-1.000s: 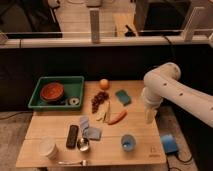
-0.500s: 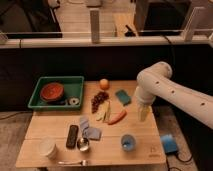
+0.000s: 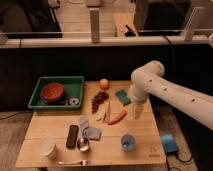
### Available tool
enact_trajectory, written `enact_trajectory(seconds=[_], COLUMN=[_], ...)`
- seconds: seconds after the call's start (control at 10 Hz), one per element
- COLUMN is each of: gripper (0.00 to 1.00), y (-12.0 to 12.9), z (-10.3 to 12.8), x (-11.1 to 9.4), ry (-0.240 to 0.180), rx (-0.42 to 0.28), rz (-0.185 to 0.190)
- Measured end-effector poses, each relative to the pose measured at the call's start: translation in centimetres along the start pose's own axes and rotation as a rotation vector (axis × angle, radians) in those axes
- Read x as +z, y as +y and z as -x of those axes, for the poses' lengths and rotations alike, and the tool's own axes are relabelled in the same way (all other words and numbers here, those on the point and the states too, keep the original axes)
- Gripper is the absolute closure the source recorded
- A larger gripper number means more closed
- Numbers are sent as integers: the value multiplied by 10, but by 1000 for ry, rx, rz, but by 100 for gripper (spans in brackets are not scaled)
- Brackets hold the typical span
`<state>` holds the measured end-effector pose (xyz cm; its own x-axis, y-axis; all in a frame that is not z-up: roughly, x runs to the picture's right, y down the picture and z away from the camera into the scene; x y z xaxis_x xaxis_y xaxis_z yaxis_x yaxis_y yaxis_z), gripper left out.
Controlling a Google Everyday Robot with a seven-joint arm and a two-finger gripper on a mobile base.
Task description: Place banana in table surface
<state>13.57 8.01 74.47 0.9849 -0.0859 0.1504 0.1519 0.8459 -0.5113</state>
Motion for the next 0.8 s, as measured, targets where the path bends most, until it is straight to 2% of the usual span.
enact_trajectory(seconds=[0.3, 0.6, 0.8], gripper=[20, 20, 20], y=[-11, -24, -28], z=[13, 38, 42], x=[10, 20, 26], ry=[-22, -50, -70], rx=[-5, -22, -12], rz=[0, 1, 5])
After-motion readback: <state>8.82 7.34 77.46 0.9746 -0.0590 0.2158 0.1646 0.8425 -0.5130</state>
